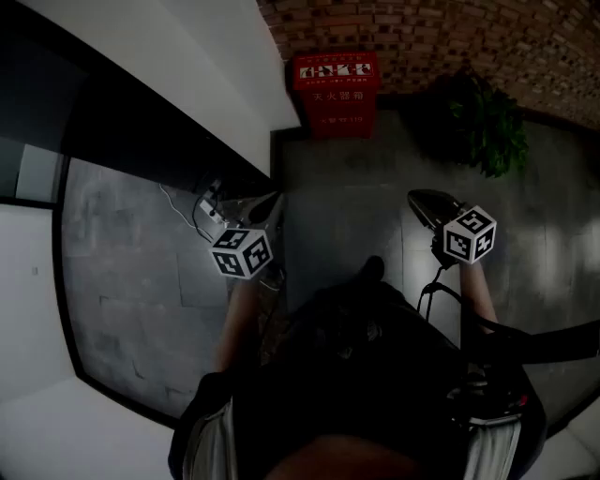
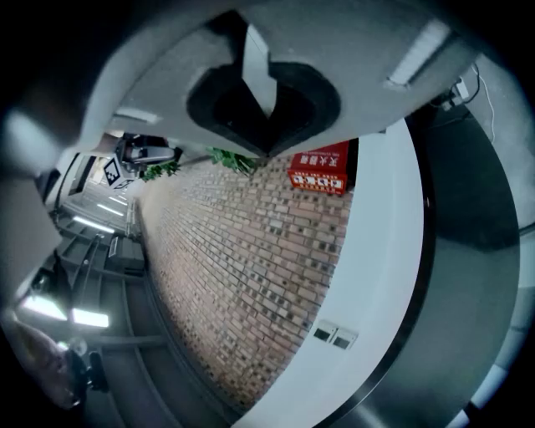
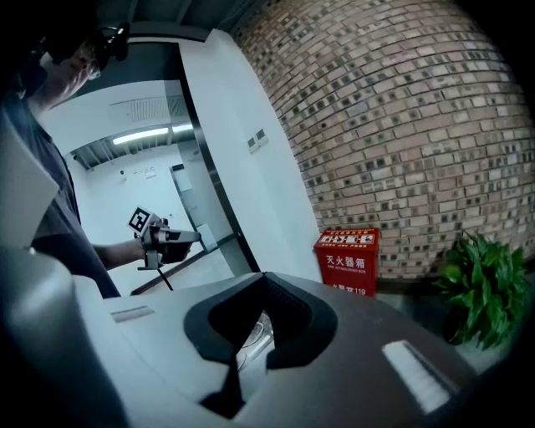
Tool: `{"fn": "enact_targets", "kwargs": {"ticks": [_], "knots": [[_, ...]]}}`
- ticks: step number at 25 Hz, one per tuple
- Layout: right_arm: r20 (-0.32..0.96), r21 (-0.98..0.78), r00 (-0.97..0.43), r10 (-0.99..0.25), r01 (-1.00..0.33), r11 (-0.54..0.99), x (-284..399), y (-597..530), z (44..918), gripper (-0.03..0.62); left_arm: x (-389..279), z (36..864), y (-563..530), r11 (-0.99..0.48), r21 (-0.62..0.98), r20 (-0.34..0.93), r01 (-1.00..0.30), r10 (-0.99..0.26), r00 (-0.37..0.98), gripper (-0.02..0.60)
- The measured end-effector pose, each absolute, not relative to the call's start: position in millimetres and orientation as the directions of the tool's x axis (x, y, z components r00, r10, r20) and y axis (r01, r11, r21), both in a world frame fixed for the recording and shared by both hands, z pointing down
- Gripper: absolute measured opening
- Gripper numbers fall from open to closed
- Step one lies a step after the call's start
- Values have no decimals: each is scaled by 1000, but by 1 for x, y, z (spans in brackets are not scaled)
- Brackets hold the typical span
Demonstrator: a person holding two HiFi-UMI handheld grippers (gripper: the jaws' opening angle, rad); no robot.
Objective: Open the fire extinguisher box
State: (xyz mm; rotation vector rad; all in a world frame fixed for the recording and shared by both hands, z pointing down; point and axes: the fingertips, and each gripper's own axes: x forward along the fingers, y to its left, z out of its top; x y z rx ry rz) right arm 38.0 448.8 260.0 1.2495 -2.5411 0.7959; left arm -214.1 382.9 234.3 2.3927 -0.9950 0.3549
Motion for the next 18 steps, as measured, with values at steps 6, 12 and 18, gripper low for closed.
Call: {"fn": "enact_targets", "kwargs": {"ticks": [6, 12, 18], "knots": [[336, -370, -650, -681, -756, 540, 100, 392, 243, 2, -162, 196, 325, -575, 322, 329, -752, -677, 658, 0], [260, -451, -659, -705, -729, 515, 123, 360, 239, 2, -129, 202, 296, -592, 319, 342, -740, -656, 672, 0], [300, -421, -633, -714, -759, 496, 111, 312, 248, 2, -138, 225, 242, -611, 353, 336, -709, -624, 705, 0]]}}
